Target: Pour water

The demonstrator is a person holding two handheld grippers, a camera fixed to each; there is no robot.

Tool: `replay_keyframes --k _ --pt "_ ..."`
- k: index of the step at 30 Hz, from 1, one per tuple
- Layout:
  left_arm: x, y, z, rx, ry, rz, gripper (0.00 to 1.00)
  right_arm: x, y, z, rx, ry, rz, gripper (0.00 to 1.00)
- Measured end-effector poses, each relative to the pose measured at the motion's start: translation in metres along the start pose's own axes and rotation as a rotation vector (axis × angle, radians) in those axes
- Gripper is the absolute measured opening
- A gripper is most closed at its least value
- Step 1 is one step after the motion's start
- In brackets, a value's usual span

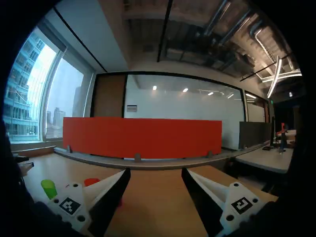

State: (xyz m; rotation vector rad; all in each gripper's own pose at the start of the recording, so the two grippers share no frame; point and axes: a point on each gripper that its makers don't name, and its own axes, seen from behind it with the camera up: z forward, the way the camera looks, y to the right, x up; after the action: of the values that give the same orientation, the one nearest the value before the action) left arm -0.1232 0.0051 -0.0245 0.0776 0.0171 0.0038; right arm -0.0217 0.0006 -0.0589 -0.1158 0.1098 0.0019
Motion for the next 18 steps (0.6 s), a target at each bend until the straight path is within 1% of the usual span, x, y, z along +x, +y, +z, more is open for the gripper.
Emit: replay_keyframes --k 6,12,18 --pt "0.0 0.0 0.0 0.0 0.0 -0.001 0.99 -0.014 -0.007 0.003 0.029 -0.005 -0.025 1.0" --pt "0.0 0.0 0.001 0.0 0.0 -0.001 0.99 -0.029 -0.019 0.011 0.052 0.002 -0.023 1.0" --pt "0.0 -0.001 0.0 0.0 0.0 0.0 0.99 -0.041 -0.029 0.013 0.081 0.02 -0.02 1.0"
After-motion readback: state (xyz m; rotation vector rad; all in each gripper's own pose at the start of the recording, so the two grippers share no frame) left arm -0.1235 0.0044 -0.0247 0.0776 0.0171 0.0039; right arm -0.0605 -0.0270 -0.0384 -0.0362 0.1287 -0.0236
